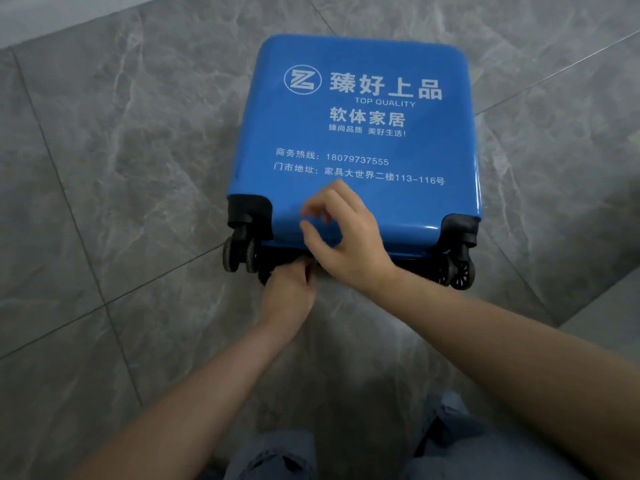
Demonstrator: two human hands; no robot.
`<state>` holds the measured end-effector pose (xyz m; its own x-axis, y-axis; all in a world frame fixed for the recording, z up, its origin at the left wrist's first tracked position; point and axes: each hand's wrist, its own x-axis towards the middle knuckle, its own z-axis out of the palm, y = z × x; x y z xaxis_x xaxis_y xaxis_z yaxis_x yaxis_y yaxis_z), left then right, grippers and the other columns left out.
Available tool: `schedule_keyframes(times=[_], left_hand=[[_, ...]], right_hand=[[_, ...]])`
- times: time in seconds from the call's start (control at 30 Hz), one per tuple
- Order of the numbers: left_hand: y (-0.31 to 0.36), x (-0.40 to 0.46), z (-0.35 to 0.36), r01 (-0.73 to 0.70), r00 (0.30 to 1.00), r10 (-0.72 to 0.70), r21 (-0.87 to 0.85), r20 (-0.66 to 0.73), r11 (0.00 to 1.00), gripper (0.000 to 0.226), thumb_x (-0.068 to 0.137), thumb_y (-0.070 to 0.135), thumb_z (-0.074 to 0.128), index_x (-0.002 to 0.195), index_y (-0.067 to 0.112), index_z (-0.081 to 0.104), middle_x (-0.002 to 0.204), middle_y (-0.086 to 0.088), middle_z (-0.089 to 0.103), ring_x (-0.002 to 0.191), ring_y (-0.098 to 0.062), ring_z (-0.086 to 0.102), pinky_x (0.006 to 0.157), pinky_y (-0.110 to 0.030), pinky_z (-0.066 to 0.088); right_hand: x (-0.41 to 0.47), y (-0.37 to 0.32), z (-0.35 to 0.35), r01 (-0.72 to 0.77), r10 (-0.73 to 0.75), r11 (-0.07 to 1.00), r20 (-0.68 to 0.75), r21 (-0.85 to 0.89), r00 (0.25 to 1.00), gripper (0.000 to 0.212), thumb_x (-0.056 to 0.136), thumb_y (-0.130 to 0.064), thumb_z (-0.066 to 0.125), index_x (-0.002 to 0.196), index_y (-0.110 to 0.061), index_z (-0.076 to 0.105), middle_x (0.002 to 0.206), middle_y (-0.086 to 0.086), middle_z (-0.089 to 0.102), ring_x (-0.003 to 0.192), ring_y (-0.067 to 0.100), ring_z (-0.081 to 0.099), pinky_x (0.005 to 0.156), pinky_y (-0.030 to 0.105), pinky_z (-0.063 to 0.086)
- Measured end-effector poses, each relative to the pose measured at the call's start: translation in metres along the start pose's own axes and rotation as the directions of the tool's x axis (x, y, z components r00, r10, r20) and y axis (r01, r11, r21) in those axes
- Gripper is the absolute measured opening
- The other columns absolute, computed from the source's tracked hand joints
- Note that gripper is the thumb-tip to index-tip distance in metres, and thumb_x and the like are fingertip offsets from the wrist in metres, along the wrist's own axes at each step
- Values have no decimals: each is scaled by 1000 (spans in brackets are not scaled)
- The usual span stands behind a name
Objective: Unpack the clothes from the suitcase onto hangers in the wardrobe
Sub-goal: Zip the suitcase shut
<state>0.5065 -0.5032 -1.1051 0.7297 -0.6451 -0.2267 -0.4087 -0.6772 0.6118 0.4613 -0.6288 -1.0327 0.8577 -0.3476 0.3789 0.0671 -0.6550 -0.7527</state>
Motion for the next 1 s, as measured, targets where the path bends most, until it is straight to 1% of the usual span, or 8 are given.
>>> schedule_keyframes(times=[0.13,0.23,0.27,0.53,0.63,0.7,0.8,1.0], left_hand=[[2,2,-5,-27,996,15,127,89,992,15,95,26,51,94,15,63,88,-11,69,84,-30,65,59,-32,41],[8,3,-7,-55,994,23,311,105,949,20,99,30,42,96,17,57,85,-8,64,75,-28,62,54,-30,33],[11,3,-8,-83,989,32,368,142,926,20,99,29,40,98,17,56,88,-8,65,76,-28,61,54,-30,34],[56,6,-48,-361,926,338,653,168,665,21,86,42,55,85,22,59,83,-1,63,73,-29,67,54,-32,37],[88,21,-62,-569,724,684,488,-84,662,17,79,31,64,76,17,54,71,-1,51,55,-26,50,47,-32,39],[104,37,-62,-666,622,778,467,-82,582,28,76,38,69,92,17,61,89,-1,58,76,-24,56,66,-37,45],[119,57,-43,-589,778,597,557,195,586,105,60,69,73,147,25,34,157,-7,28,145,-31,26,114,-54,24],[114,70,-7,-625,736,602,651,308,431,124,67,61,78,156,32,-4,165,-5,2,151,-34,7,120,-54,13]], right_hand=[[-79,1,14,-587,578,797,103,141,810,7,87,-6,60,88,-12,62,75,1,57,67,8,50,62,20,39],[-78,21,27,-905,839,-74,517,419,171,22,101,-22,49,104,-8,66,84,3,62,77,15,57,72,27,42],[-72,26,29,-825,759,-281,640,491,122,25,104,-26,45,106,-9,64,86,4,62,79,16,58,79,30,44],[-53,27,41,-740,599,-418,773,527,212,21,104,-20,36,106,-13,56,93,5,57,80,15,54,72,28,44],[-50,25,41,-698,568,-451,782,556,255,24,103,-23,34,93,-16,55,74,1,53,63,11,47,66,26,41],[-51,25,43,-680,601,-483,774,552,201,28,104,-20,35,84,-16,53,67,0,48,47,9,49,60,26,39],[-54,26,43,-688,630,-476,758,548,168,29,106,-18,34,83,-14,51,67,2,43,45,10,48,55,24,38],[-66,33,40,-678,678,-435,711,592,186,24,104,-13,40,84,-13,53,70,3,49,56,10,47,59,22,36]])
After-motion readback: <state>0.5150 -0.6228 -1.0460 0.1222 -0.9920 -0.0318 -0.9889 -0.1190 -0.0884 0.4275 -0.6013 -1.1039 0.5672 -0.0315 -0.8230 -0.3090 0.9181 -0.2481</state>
